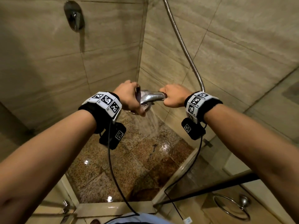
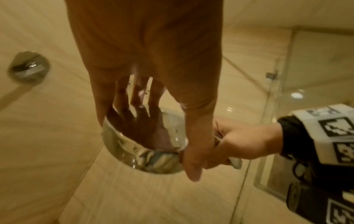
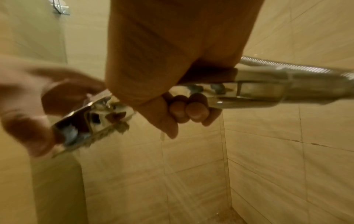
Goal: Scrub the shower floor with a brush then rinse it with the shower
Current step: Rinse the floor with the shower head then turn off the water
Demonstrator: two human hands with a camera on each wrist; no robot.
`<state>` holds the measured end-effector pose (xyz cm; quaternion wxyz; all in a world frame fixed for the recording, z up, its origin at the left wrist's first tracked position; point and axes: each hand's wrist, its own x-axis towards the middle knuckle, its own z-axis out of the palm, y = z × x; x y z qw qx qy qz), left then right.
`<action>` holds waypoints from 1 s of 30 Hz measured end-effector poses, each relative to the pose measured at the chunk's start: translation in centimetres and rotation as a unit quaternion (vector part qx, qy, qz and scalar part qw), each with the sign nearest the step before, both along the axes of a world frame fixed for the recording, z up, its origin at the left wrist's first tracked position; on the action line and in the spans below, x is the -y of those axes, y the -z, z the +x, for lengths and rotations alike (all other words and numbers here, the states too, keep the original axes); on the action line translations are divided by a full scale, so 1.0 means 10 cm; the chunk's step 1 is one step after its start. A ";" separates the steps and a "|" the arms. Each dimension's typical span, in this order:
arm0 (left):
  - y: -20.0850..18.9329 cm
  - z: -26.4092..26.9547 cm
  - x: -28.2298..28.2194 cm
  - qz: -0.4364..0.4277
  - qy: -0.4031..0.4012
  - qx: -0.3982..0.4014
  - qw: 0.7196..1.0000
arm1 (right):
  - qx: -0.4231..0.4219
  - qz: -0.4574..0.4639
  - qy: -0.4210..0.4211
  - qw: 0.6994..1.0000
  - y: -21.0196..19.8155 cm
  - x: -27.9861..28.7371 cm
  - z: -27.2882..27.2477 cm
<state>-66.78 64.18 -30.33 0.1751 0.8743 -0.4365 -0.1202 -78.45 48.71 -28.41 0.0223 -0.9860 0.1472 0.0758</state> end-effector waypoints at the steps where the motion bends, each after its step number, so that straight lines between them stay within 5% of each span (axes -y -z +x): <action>1: 0.03 -0.01 0.00 0.007 0.003 -0.014 1.000 | -0.013 -0.003 0.001 1.000 -0.03 -0.01 -0.01; 11: -0.07 -0.11 0.02 -0.136 0.011 0.042 0.990 | 0.090 -0.063 0.036 0.993 -0.03 0.17 -0.09; 18: 0.03 -0.09 -0.02 -0.076 0.024 -0.040 0.996 | -0.003 -0.023 0.043 0.999 -0.12 0.10 -0.08; 26: -0.19 0.02 -0.02 -0.119 0.039 0.058 0.990 | 0.128 -0.063 0.037 0.989 0.01 0.11 -0.08; 30: -0.16 0.05 -0.04 -0.083 0.034 0.014 0.996 | 0.066 -0.035 0.037 0.997 -0.07 0.07 -0.02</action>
